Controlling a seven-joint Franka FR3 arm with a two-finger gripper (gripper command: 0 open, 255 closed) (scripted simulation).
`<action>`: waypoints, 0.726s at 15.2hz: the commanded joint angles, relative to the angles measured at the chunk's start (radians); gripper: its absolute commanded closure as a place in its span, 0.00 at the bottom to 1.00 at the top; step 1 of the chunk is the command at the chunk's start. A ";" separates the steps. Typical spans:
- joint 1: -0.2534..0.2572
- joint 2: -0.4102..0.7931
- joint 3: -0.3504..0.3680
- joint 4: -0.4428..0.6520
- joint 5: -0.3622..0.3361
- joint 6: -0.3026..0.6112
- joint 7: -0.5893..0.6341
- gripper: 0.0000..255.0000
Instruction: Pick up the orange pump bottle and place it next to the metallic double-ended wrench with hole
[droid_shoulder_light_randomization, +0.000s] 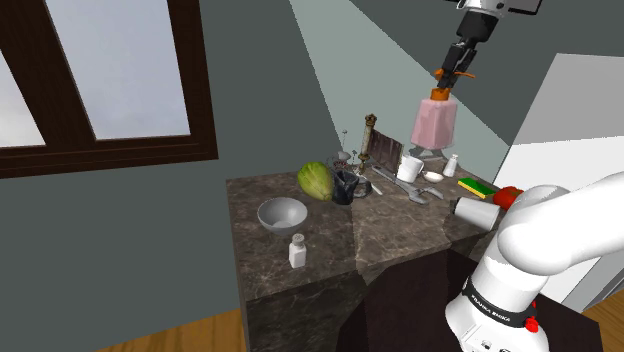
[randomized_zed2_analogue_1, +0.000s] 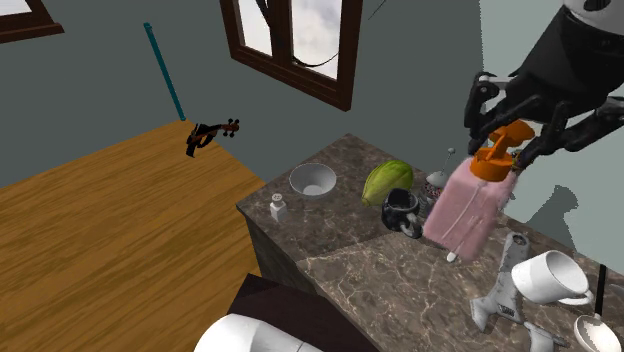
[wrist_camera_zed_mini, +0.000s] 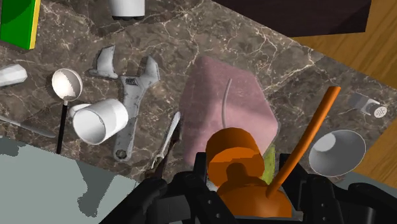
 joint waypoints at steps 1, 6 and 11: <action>-0.008 0.003 -0.046 0.022 -0.022 -0.016 -0.052 1.00; -0.016 0.030 -0.161 0.086 -0.069 -0.038 -0.175 1.00; -0.021 0.030 -0.219 0.068 -0.095 -0.011 -0.230 1.00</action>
